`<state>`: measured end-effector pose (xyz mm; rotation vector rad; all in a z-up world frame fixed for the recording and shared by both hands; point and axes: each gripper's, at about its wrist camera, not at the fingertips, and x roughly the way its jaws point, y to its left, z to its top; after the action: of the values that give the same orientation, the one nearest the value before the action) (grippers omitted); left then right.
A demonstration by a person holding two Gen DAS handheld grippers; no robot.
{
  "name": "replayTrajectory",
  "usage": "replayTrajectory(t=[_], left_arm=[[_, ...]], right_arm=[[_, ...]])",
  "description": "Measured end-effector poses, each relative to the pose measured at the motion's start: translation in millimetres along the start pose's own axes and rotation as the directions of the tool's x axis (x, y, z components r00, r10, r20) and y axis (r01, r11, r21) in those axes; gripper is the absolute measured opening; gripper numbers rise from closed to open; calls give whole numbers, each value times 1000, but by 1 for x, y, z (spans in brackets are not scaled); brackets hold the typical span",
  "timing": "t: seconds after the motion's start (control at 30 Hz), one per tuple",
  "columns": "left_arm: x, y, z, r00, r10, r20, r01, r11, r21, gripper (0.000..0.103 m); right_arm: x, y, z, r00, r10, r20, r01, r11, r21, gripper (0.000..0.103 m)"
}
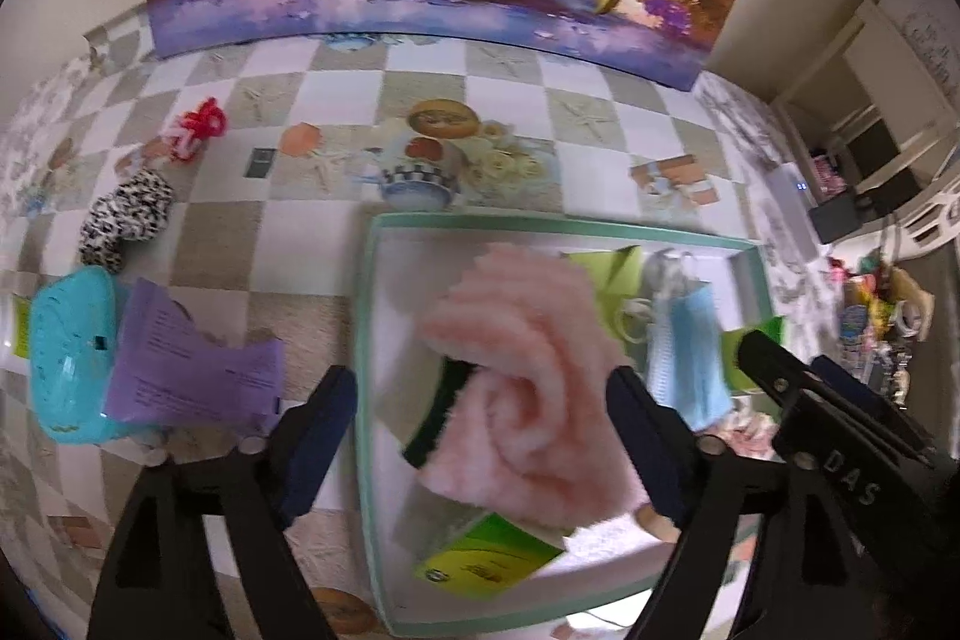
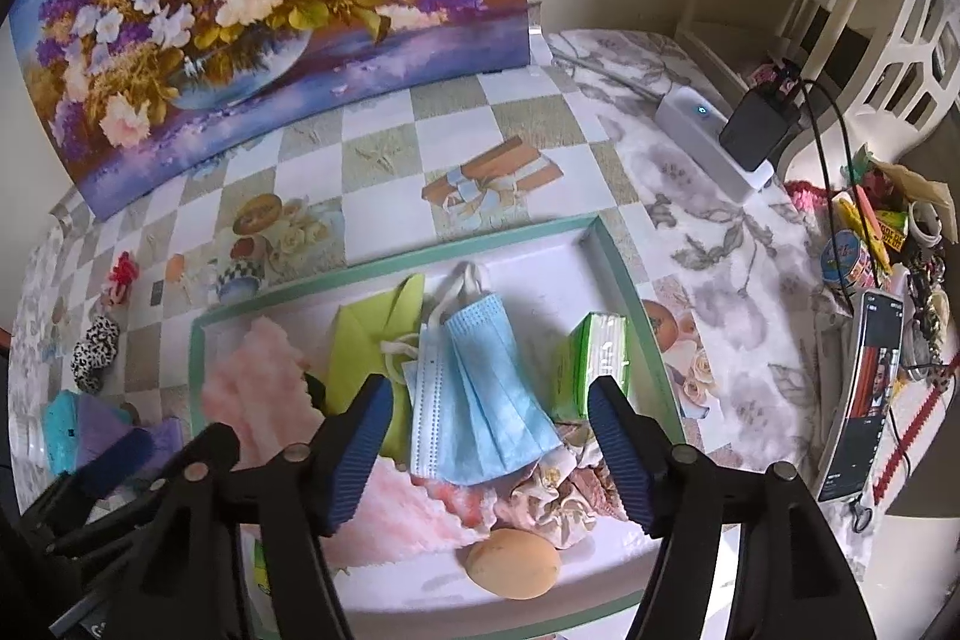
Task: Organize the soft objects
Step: 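Lower the mask and towel into the tray and open both grippers, then move both grippers from the tray toward the teal box and purple packet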
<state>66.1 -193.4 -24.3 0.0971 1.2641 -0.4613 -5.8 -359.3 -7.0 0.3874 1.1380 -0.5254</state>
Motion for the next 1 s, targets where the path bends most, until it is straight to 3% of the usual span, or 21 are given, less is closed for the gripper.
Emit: replayTrajectory(t=[0.2, 0.27, 0.3, 0.77, 1.0], left_arm=[[4, 8, 0, 999, 42, 2, -42, 999, -19, 93], [5, 10, 0, 998, 59, 6, -59, 998, -25, 95], [5, 10, 1, 998, 68, 8, -67, 997, -28, 95], [-6, 17, 5, 997, 68, 26, -67, 998, -16, 97], [-33, 29, 11, 982, 159, 101, -162, 987, 17, 97]], right_arm=[[1, -3, -1, 1000, -13, 1, 13, 1000, 10, 88], [2, -4, -1, 1000, -24, 1, 24, 1000, 15, 95], [3, -5, 0, 999, -42, -4, 42, 999, 21, 103], [-3, -4, 2, 1000, -13, 14, 13, 1000, 27, 103], [-30, 9, 7, 996, 8, 85, -8, 1000, -5, 103]])
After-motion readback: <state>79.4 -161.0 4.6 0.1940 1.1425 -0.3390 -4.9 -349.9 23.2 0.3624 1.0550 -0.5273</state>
